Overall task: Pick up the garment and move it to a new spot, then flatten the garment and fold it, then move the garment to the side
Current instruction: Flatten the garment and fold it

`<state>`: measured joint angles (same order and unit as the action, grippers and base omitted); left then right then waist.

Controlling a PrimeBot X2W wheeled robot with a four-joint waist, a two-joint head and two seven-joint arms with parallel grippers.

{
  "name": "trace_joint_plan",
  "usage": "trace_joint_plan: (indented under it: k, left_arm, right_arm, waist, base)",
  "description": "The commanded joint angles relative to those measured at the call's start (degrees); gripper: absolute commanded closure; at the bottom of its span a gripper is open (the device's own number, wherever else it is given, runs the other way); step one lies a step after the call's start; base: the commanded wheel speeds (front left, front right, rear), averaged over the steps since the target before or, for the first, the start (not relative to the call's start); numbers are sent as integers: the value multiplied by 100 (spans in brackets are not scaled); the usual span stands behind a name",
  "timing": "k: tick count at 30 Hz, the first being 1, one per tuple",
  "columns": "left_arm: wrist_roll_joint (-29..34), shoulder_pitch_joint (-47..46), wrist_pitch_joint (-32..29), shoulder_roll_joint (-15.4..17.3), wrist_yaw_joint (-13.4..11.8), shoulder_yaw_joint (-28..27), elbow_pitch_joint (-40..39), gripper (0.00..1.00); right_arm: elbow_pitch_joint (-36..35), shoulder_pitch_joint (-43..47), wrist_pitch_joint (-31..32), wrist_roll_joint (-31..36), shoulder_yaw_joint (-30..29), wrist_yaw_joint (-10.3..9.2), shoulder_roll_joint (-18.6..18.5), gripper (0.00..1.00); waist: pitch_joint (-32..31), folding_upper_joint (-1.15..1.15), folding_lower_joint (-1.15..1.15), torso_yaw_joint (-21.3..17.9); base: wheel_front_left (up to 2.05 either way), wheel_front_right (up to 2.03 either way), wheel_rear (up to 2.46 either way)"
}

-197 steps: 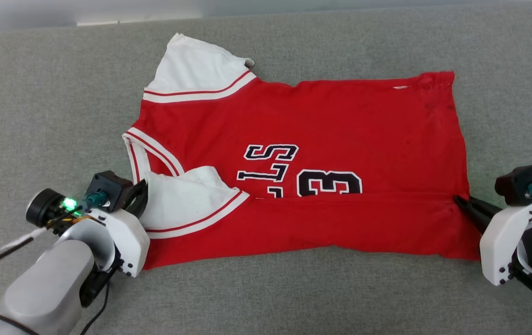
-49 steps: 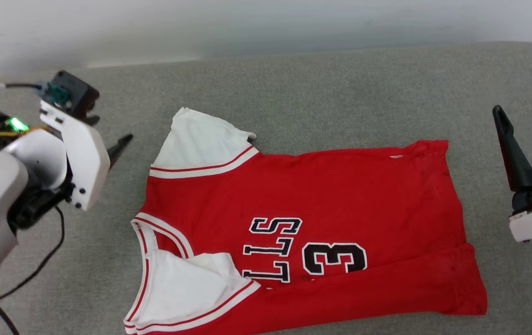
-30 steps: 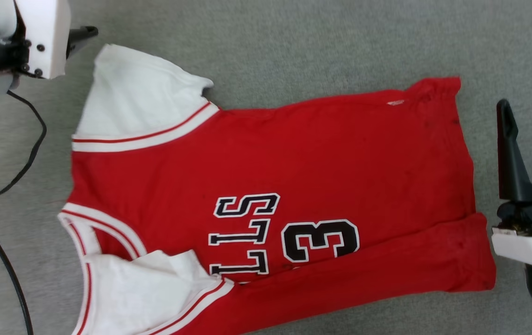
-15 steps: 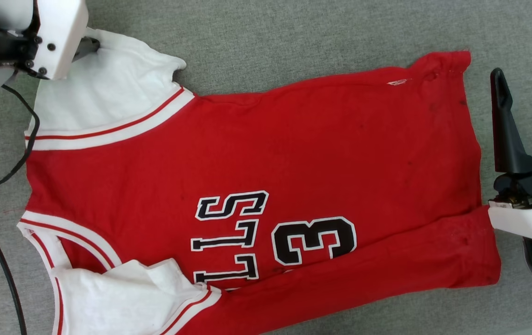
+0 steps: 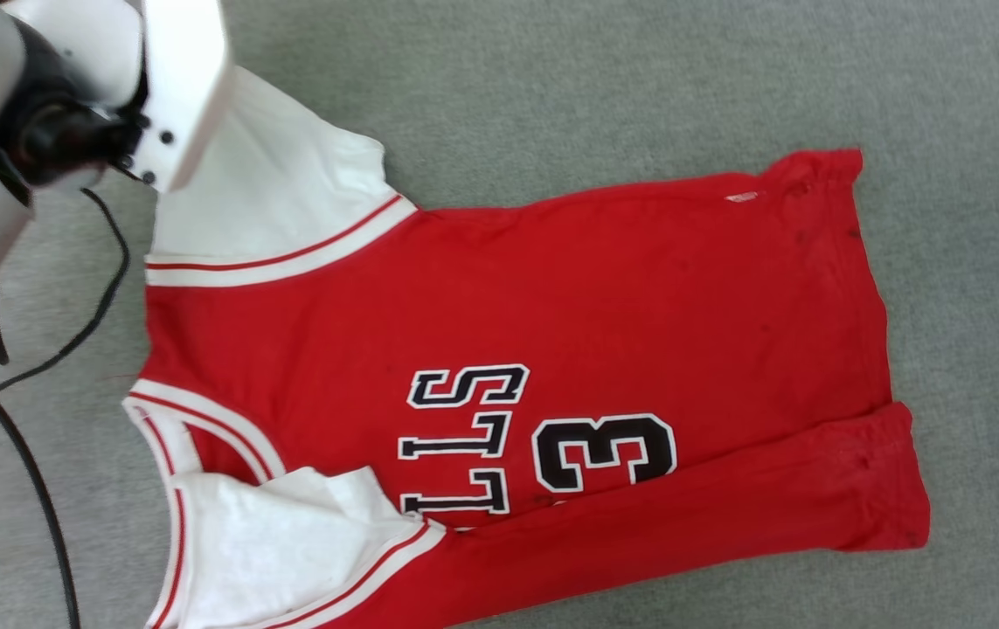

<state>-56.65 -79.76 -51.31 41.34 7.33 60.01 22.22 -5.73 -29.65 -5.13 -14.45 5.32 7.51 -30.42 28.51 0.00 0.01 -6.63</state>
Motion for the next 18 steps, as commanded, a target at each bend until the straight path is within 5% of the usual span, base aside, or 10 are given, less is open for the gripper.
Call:
trace_joint_plan:
  k: [1,12,18]
  left_arm:
    - [-18,124,90,3,3,98,-147,100]
    - [-50,152,469,47,7,520,-761,100]
    - [-33,-64,674,-92,7,597,-933,100]
  right_arm:
    - [108,-254,536,-132,243,-5,-341,0]
    - [437,-1555,4286,-2043,2356,-6,-1992,0]
    - [1113,-2280,5689,-3020,2934,-5,-1868,0]
  waist:
    - [-223,0,-1,180]
    - [-401,0,-1,544]
    - [-153,0,-1,814]
  base:
    - [0,0,0]
    - [0,0,0]
    - [0,0,0]
